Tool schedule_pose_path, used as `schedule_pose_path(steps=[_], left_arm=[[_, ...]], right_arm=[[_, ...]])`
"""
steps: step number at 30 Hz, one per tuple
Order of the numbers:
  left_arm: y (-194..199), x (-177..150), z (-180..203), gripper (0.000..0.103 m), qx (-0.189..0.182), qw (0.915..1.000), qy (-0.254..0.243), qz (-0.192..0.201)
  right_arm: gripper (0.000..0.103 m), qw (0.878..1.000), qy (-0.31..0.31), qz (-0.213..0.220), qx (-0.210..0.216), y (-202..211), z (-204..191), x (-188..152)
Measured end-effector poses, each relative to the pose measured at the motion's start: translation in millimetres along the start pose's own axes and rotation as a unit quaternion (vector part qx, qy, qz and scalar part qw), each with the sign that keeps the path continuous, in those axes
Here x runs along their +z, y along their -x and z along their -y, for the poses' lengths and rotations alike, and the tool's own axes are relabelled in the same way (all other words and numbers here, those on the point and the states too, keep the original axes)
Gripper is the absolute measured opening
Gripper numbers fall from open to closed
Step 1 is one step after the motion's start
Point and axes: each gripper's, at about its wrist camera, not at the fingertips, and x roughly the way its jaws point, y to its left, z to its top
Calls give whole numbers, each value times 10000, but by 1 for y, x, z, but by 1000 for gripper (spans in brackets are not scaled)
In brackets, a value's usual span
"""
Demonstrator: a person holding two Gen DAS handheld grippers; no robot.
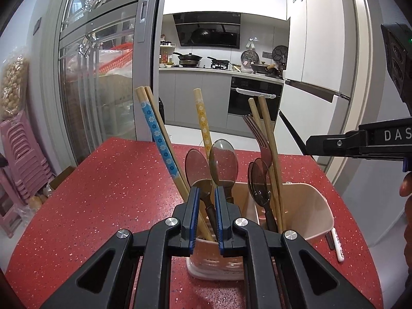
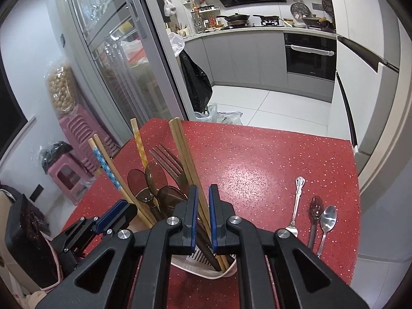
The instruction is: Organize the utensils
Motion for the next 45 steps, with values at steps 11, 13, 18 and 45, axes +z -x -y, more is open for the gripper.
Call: schedule_pose_path(steps=[11,13,18,45], left_arm=[[15,-4,-4,37,10,9999,-6,-146],[17,-5,-7,37,38,9998,-5,-175],[22,-9,-13,37,107,9997,13,-224],[41,-58,-41,103,266,9960,211,-822]], right_arm=[[32,9999,-111,-4,40,13,-4,-21],[33,9999,-123,-36,39,14,-5,-25],[33,9998,-154,-96,7,14,-6,-32],[43,9992,-338,-204,-53,31,-18,-70]])
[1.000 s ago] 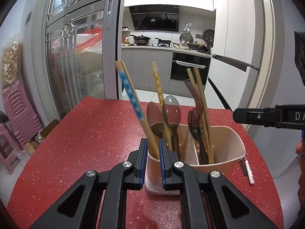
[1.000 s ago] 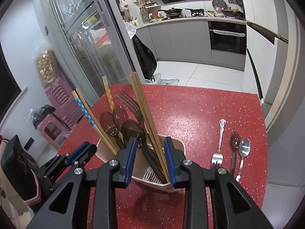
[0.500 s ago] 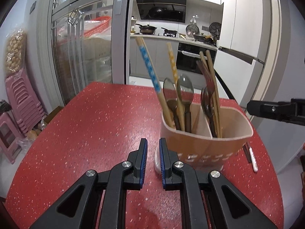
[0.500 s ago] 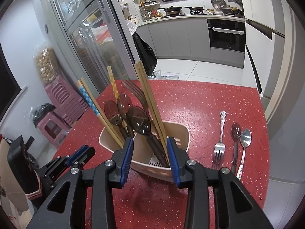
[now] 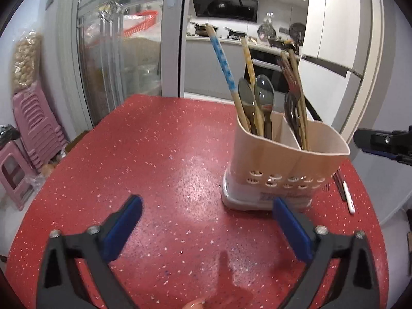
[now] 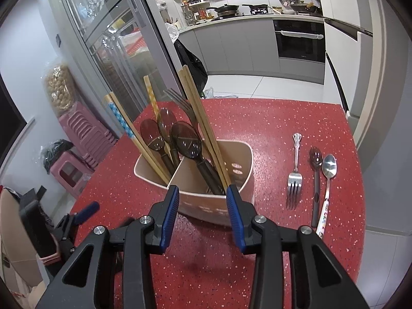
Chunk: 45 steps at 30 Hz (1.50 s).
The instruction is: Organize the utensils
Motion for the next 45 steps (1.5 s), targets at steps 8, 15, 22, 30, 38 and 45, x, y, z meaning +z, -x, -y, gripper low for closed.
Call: schedule_pose_path(steps=[8,15,22,30,38,45], left_arm=[[5,-19,-5,103,134,9996,-174,-196],[7,-45,-5,103,220,9990,-183,-349],[13,-62,-8,103,265,9990,-33,-347],[17,-85,-10,103,328,9990,120,-277],[33,-109,-8,103,262,9994,-187,-145],[68,-113,-3,103,251,9995,-180,27]], right_arm=[[60,9998,46,-152,-70,1,-6,-24],[89,9994,-295,-156,-80,-2,2,-49],[89,9981,-413,84,-439,3,1,-77],[89,9961,-294,326,-759,12,-8,-106],[89,9908,-247,688,-1143,25,-14,-137],[89,9857,-445,919,-1338,39,-10,-163]])
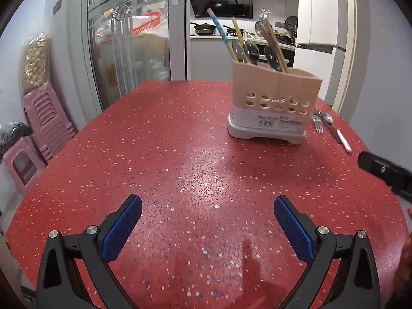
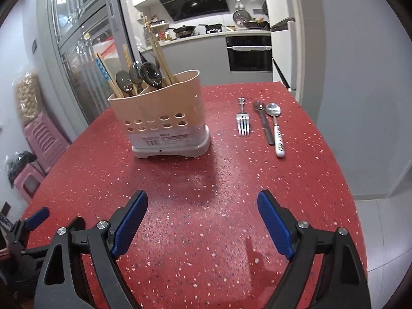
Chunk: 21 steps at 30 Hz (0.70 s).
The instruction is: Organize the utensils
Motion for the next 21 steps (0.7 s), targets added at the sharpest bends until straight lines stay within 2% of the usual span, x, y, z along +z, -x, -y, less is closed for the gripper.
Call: schedule_pose_path(steps=[6,10,14,21], left_arm=[[31,1,0,103,59,9998,47,172],[45,10,-2,103,101,9994,0,340],[54,30,-4,103,23,9985,85,545],[52,77,-2,103,-126,9956,112,923]], right_arm=[[89,9993,51,350,-139,26,4,-7],[89,9976,181,596,-309,42,6,3],[89,9952,205,871,-393,53,6,21],[89,9933,271,1074,-336,53,-1,58]])
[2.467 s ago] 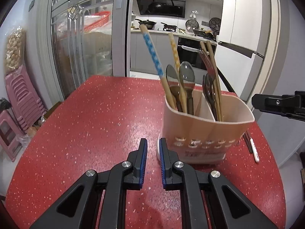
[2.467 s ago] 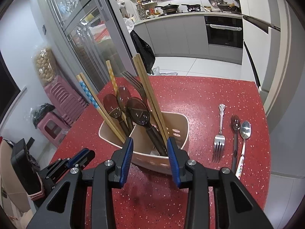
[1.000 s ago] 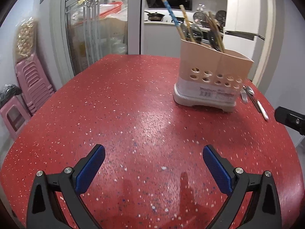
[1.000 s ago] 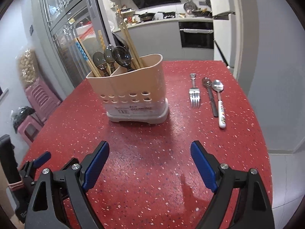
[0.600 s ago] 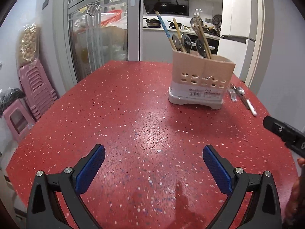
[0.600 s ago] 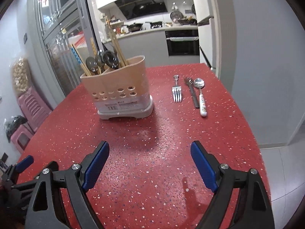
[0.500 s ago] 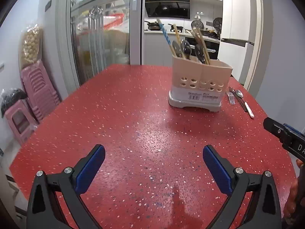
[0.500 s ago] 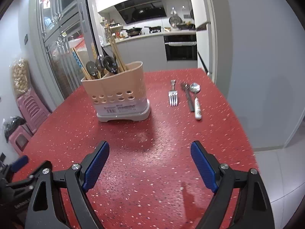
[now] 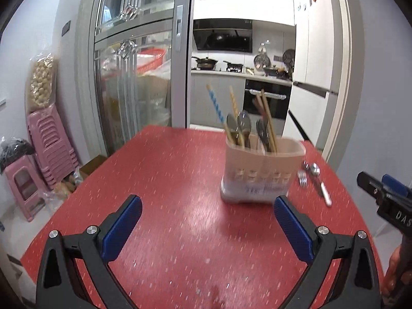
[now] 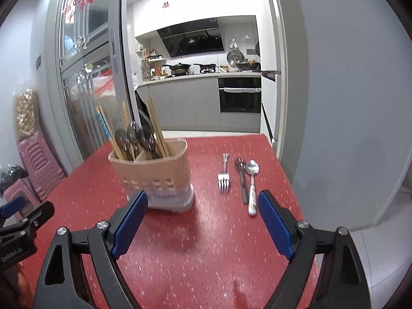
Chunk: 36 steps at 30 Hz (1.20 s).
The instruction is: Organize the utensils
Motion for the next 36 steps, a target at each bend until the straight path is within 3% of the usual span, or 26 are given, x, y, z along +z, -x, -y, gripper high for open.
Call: schedule_pose_path(steps=[6,15,36], left_arm=[[-16,34,7,103,-119,9997,-59,186],[-44,64,18,103,-322,9994,-116,109],[-72,63,15,103,-33,9998,-169,-99]], right_arm=[[89,9998,115,131,33,-15,-11,26],[89,9996,165,199,-111,-28,-19,53],[89,9984,205,175,-502,-42,-16,57]])
